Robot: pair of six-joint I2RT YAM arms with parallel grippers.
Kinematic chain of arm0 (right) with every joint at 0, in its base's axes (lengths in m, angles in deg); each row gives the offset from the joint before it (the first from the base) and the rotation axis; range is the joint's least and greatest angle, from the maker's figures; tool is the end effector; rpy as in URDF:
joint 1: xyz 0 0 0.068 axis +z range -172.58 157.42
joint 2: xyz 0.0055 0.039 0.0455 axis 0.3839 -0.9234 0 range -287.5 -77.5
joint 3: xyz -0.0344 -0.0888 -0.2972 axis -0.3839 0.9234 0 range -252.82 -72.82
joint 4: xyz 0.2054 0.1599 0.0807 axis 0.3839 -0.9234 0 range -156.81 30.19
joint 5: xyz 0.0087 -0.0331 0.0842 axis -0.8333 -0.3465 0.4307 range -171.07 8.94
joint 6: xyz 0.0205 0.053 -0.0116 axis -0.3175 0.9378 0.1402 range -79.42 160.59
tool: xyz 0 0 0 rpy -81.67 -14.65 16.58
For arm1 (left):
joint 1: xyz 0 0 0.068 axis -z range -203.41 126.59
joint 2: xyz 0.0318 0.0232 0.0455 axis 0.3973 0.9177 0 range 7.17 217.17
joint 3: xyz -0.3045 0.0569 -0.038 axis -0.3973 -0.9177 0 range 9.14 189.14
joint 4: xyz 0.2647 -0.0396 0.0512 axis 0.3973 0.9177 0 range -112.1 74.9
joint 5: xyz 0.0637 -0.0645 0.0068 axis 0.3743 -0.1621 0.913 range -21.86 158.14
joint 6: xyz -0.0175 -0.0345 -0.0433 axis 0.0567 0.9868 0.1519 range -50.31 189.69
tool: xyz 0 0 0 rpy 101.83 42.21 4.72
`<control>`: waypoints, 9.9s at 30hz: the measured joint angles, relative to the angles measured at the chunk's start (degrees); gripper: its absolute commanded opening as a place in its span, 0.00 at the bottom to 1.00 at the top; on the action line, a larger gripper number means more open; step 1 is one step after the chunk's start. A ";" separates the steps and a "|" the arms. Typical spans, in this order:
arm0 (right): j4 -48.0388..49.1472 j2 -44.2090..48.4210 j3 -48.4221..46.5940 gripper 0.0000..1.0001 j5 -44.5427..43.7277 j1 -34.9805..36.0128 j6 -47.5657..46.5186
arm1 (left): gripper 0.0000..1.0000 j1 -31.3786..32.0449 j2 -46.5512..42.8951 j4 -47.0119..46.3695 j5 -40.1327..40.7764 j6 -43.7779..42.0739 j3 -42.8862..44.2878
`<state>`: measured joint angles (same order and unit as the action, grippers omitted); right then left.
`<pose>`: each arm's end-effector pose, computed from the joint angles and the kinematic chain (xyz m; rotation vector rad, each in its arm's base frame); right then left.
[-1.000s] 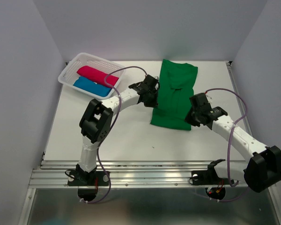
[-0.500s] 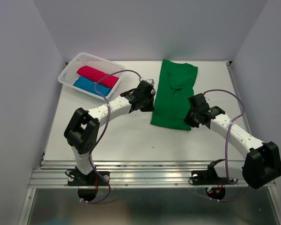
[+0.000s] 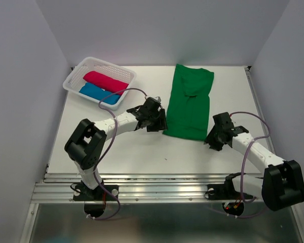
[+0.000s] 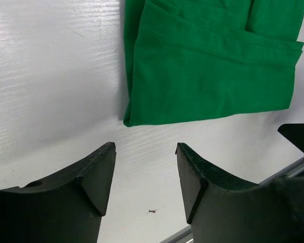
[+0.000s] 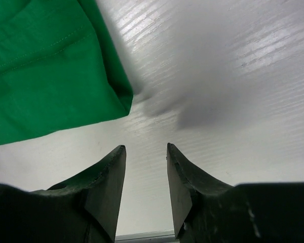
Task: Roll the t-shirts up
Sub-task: Roll the T-shirt to the center of the board.
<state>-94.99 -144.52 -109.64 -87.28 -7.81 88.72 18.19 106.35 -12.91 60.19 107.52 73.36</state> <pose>0.1958 0.0470 0.2116 0.8100 2.5902 0.1833 0.2924 -0.2671 0.2359 0.1552 2.4873 -0.8062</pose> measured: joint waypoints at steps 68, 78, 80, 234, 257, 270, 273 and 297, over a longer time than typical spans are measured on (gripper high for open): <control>12.24 -2.14 5.55 0.01 3.50 -3.17 0.11 | 0.00 -0.81 8.35 -7.52 -3.02 4.37 -1.25; 4.35 10.23 9.57 0.01 7.54 -3.15 1.20 | 0.00 2.36 -1.42 -5.95 -3.23 6.47 -11.56; 2.43 13.14 9.57 0.01 8.63 -3.10 1.36 | 0.00 3.80 -3.34 -5.01 -3.04 6.97 -12.57; 6.97 -24.63 -18.25 0.01 2.58 -3.15 -8.20 | 0.00 -3.04 21.84 20.81 4.37 -2.89 31.19; 7.78 -16.39 -12.33 0.01 5.20 -1.20 -7.87 | 0.00 3.76 12.57 16.44 8.28 -4.92 19.93; 5.20 -14.05 -11.58 0.02 4.83 -1.20 -8.33 | 0.00 3.67 10.80 14.51 10.45 -4.00 11.98; 4.76 -11.30 -12.92 0.04 3.85 -1.20 -8.33 | 0.00 3.67 9.46 16.76 11.76 -4.31 12.46; 4.04 2.36 2.86 0.54 10.64 -1.20 -5.03 | 0.51 3.04 -8.13 6.12 8.81 4.57 -7.91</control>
<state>-90.94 -142.16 -106.77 -76.64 -9.01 83.70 21.23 98.22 -6.79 69.00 112.09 65.45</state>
